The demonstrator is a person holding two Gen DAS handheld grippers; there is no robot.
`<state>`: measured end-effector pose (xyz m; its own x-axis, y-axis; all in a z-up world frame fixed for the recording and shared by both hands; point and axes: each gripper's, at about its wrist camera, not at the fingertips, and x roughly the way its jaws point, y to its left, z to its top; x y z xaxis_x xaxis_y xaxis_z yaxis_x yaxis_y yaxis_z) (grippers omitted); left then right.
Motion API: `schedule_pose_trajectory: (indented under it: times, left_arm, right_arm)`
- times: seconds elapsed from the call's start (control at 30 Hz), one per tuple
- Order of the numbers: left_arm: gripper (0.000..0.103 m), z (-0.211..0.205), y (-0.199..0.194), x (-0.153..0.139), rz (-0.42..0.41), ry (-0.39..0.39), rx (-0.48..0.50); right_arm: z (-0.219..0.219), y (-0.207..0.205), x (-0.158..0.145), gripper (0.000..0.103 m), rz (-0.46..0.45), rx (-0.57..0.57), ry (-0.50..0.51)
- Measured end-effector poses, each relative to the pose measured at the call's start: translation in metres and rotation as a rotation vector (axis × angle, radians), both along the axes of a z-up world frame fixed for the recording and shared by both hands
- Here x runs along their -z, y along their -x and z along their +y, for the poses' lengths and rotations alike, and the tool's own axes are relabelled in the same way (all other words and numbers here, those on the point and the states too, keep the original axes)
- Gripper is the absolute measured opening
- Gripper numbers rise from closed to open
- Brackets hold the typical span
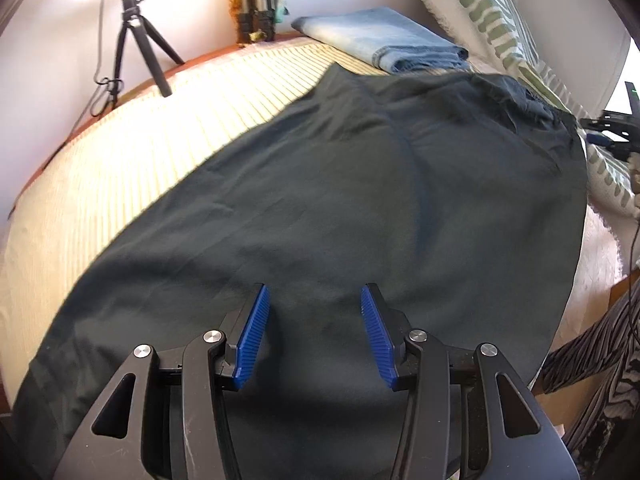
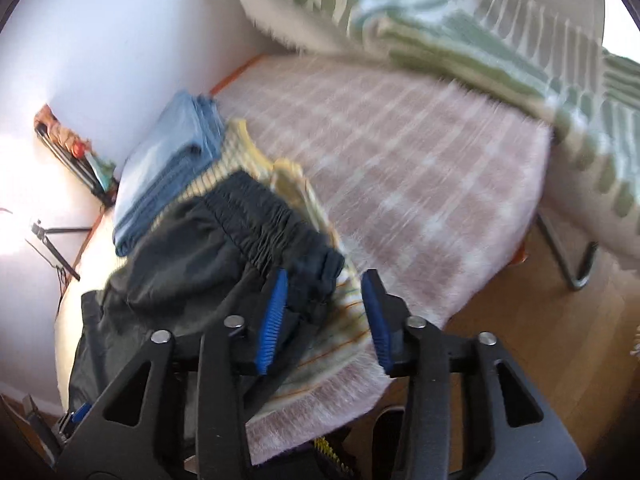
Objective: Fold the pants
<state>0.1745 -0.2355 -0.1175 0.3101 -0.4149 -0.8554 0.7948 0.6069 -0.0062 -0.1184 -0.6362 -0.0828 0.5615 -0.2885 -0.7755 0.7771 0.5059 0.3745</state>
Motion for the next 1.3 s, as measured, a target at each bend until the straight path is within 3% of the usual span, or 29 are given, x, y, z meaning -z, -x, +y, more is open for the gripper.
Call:
schedule_pose_trajectory:
  times: [0.13, 0.27, 0.4, 0.6, 0.83, 0.93, 1.1, 1.2, 1.23, 1.3]
  left_arm:
    - [0.047, -0.004, 0.003, -0.021, -0.034, 0.06, 0.007]
    - [0.047, -0.016, 0.005, -0.031, -0.035, 0.103, 0.024]
    - [0.047, -0.031, 0.002, -0.026, -0.009, 0.101, 0.033]
    - [0.047, -0.052, -0.005, -0.011, 0.021, 0.068, 0.046]
    - [0.047, -0.061, -0.015, 0.008, 0.04, 0.006, 0.045]
    - [0.047, -0.062, -0.019, 0.008, 0.041, 0.011, 0.036]
    - [0.05, -0.064, -0.02, 0.009, 0.043, 0.018, 0.028]
    - [0.051, -0.065, -0.019, 0.01, 0.028, 0.008, 0.034]
    - [0.051, -0.066, -0.019, 0.01, 0.027, 0.007, 0.033]
    - [0.051, -0.066, -0.019, 0.01, 0.027, 0.007, 0.031]
  right_arm:
    - [-0.002, -0.007, -0.036, 0.047, -0.074, -0.078, 0.109]
    - [-0.03, -0.056, -0.053, 0.048, -0.112, -0.322, 0.078]
    - [-0.049, -0.108, -0.041, 0.048, -0.054, -0.523, 0.047]
    - [-0.068, -0.163, -0.005, 0.052, 0.033, -0.73, 0.026]
    - [-0.095, -0.176, 0.036, 0.054, -0.045, -0.828, -0.142]
    - [-0.096, -0.167, 0.039, 0.058, -0.119, -0.872, -0.186]
    - [-0.102, -0.157, 0.051, 0.059, -0.145, -0.874, -0.283]
    - [-0.096, -0.153, 0.052, 0.058, -0.174, -0.877, -0.273]
    - [-0.093, -0.152, 0.052, 0.056, -0.183, -0.88, -0.281]
    - [-0.08, -0.151, 0.046, 0.046, -0.145, -0.863, -0.199]
